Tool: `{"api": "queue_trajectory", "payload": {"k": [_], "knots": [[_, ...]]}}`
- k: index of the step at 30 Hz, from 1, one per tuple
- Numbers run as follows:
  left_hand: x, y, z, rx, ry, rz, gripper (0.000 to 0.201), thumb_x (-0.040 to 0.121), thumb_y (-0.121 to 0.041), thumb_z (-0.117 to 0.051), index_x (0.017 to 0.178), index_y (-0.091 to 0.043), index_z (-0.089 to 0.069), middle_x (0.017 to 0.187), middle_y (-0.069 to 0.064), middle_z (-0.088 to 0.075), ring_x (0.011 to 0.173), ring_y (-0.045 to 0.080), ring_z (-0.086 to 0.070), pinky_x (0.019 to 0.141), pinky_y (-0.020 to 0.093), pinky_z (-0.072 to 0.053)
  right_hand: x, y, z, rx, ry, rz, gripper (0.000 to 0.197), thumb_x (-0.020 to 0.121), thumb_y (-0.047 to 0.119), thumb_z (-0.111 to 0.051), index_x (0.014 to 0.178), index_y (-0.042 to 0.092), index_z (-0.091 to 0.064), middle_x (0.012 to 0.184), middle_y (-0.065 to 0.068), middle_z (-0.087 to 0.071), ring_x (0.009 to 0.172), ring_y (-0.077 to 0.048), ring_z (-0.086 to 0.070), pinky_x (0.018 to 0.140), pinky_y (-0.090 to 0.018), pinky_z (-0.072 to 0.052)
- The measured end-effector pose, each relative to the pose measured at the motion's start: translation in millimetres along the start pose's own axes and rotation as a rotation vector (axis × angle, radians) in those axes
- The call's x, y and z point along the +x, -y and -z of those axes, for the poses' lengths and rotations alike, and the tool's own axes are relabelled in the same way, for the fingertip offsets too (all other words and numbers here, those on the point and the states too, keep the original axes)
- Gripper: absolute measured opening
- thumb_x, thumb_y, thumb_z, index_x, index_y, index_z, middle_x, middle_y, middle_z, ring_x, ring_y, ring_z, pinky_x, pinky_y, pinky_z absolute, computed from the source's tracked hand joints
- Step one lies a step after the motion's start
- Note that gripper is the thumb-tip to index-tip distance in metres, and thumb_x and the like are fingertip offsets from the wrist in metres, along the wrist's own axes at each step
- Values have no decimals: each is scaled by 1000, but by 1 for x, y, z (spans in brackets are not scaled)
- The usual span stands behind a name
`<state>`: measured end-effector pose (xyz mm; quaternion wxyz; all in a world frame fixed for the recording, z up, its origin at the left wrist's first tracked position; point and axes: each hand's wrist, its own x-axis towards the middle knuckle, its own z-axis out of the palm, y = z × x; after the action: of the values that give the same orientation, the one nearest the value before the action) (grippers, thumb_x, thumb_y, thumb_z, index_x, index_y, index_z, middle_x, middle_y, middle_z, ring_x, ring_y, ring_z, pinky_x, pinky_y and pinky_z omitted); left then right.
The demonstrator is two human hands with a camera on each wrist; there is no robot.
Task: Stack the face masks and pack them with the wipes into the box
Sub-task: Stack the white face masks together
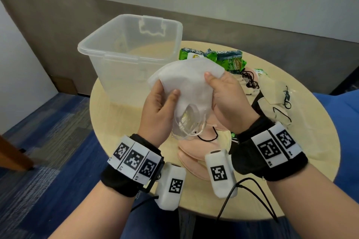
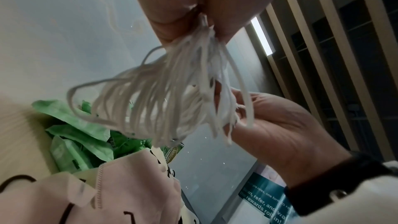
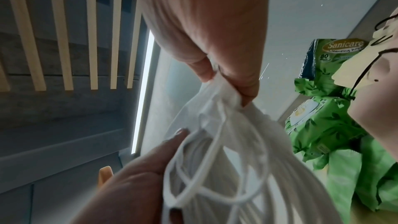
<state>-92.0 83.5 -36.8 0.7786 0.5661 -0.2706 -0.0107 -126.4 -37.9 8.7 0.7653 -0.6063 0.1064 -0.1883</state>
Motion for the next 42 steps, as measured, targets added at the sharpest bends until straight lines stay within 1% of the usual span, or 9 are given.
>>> {"api": "queue_trajectory", "payload": {"k": [5,8,11,15,19,26,30,34,42], "knots": [[-2,-4,-1,131,83,-136,71,96,5,-36,136,-34,7,128,-26,-31,104,-17,-51,86,6,-42,-1,-7,-6,-38,21,-3,30,100,10,-36,126,3,-49,121,-16,-61,108,-28,-61,90,-39,-51],[-4,-5,-1,176,89,-193,76,96,-1,-38,129,-46,14,142,-21,-27,107,-13,-53,92,13,-43,2,-9,-7,-76,-53,4,31,100,13,-39,129,5,-47,123,-17,-59,112,-30,-59,94,-43,-49],[-5,-2,1,166,60,-210,81,95,-1,-39,130,-52,14,130,-33,-39,103,-2,-59,93,25,-48,5,-11,-7,-116,-105,8,30,99,16,-41,126,6,-47,121,-15,-59,109,-28,-60,94,-47,-49],[-3,2,6,190,79,-186,69,91,2,-41,140,-43,-24,117,-30,-50,104,-2,-56,94,18,-43,5,-13,-9,-156,-118,31,28,97,17,-45,121,4,-49,117,-16,-61,107,-29,-61,92,-48,-50],[0,0,7,68,49,-81,42,79,2,-38,100,-23,-65,98,-23,-67,101,-5,-58,87,13,-43,4,-13,-3,-255,-202,63,16,96,31,-47,100,16,-45,108,-9,-59,103,-26,-58,83,-39,-51],[0,0,-1,-37,27,-9,22,80,-9,-44,89,-18,-63,92,-10,-64,90,-2,-58,77,11,-44,-6,-10,-5,178,-18,-127,49,94,22,-51,131,7,-23,127,-17,-52,105,-28,-61,78,-39,-58],[1,2,1,-12,44,3,16,85,-12,-52,95,-21,-60,100,-9,-61,96,7,-59,80,19,-48,-7,-11,-3,87,33,-80,55,92,6,-52,136,10,-19,131,-14,-49,110,-26,-58,88,-42,-53],[3,1,4,24,50,16,26,88,7,-52,88,-15,-64,92,-6,-66,89,6,-63,75,17,-49,-8,-15,2,-26,122,-25,71,83,-13,-55,137,13,-18,133,-12,-46,120,-27,-53,94,-42,-50],[2,1,7,54,64,18,34,83,14,-54,87,-17,-66,86,-14,-70,89,-1,-62,77,13,-47,-1,6,8,-35,27,49,12,92,8,-52,97,18,-58,79,-4,-63,64,-10,-61,58,-25,-53]]}}
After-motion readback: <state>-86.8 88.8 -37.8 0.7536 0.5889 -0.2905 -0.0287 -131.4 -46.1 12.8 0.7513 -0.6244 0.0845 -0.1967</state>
